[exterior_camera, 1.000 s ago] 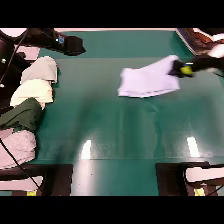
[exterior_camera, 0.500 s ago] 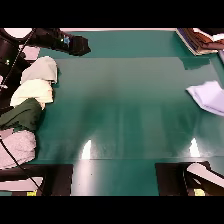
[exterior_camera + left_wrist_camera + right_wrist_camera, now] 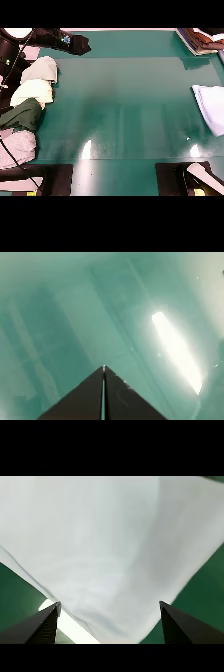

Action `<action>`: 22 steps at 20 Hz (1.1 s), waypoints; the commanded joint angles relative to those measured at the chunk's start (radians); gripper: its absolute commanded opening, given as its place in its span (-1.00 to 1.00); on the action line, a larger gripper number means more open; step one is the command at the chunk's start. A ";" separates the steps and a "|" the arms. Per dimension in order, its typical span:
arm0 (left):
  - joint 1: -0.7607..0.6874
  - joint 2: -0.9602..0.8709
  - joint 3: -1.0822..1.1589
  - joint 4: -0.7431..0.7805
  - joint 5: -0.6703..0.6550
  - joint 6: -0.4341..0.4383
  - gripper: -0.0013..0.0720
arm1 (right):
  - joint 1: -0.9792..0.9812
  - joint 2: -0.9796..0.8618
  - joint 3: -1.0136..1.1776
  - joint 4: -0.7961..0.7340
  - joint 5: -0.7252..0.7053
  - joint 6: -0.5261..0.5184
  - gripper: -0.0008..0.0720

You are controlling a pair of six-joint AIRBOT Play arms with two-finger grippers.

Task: Fold the shirts.

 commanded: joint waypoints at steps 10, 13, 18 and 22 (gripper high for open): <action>0.000 0.000 0.000 -0.001 0.029 0.005 -0.90 | 0.449 0.132 0.217 0.343 0.020 -0.010 0.31; 0.000 0.000 0.000 -0.004 0.060 0.005 -0.89 | 0.681 0.155 0.217 0.343 0.018 -0.010 0.31; 0.000 0.000 0.000 -0.005 0.124 0.005 -0.89 | 0.970 0.156 0.218 0.314 -0.014 -0.062 -0.93; 0.000 0.000 0.000 -0.005 0.164 0.005 -0.89 | 1.064 0.156 0.218 0.266 -0.019 -0.062 -0.93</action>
